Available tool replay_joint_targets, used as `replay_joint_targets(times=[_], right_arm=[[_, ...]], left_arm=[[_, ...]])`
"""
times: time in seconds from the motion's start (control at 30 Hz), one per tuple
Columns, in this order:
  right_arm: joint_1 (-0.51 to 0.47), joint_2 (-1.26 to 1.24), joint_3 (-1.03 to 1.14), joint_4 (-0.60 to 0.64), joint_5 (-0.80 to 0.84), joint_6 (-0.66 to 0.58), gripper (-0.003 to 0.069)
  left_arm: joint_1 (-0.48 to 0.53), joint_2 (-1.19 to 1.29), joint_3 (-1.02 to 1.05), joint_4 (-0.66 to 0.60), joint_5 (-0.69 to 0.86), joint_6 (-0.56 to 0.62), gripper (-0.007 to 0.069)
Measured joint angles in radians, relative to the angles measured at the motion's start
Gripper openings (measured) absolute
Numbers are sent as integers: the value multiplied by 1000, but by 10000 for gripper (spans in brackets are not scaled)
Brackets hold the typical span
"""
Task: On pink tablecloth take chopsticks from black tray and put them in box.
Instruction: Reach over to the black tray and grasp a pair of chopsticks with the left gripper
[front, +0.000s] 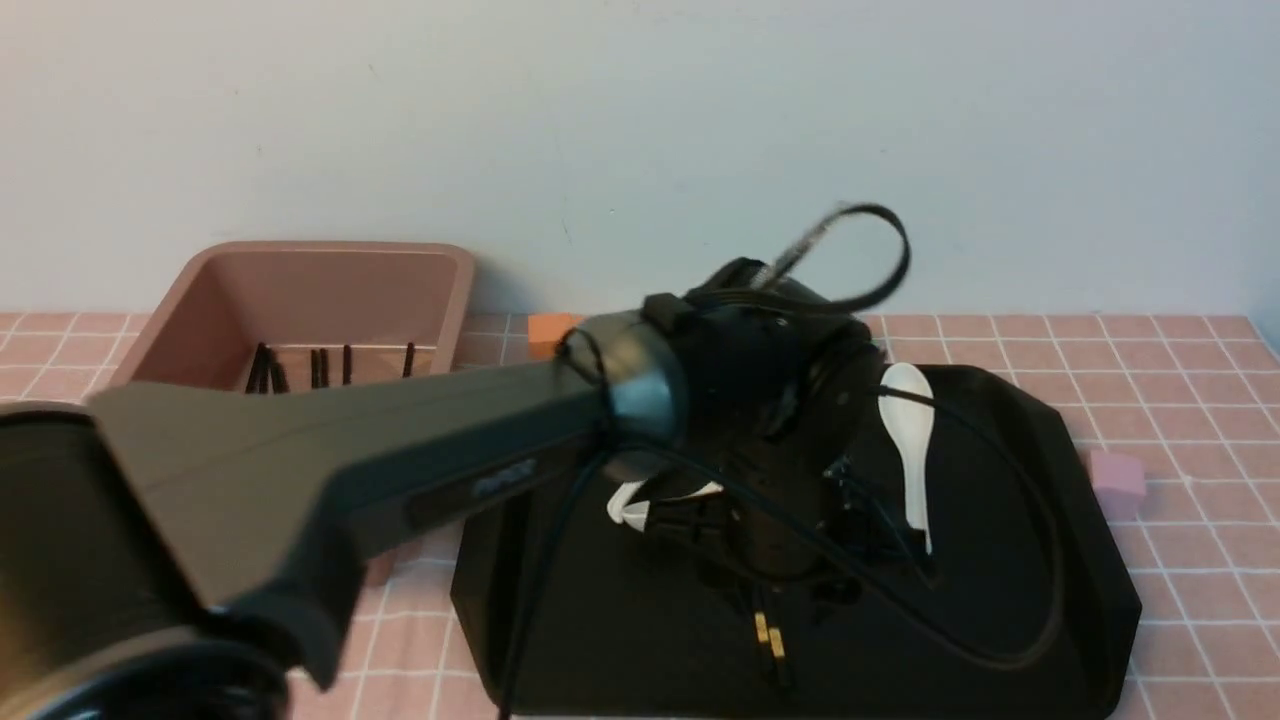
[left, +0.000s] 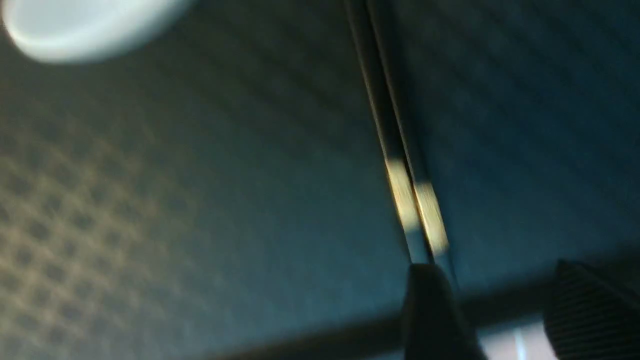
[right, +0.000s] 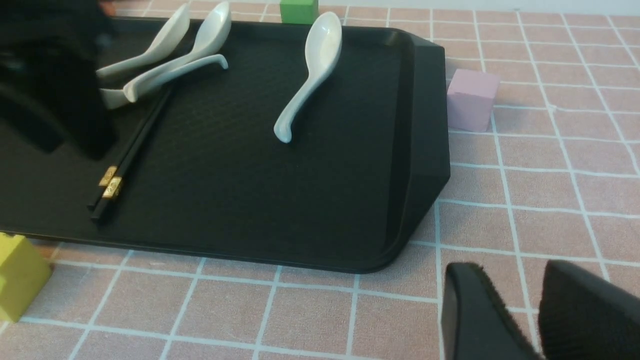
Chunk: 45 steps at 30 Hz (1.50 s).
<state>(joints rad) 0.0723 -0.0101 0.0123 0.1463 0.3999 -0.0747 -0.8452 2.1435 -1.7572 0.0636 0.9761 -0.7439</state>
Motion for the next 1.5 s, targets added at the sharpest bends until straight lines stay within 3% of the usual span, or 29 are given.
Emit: replay_joint_targets(times=[0.2,1.0,1.5], right_arm=[[0,0,0,0,0,-2,235],[0,0,0,0,0,-2,239],[0,0,0,0,0,-7,239]], left_arm=[[0,79,-99,111,25,-55,416],[53,153,-138,94,47,-56,417],[49,174,-147,107,61,-21,351]])
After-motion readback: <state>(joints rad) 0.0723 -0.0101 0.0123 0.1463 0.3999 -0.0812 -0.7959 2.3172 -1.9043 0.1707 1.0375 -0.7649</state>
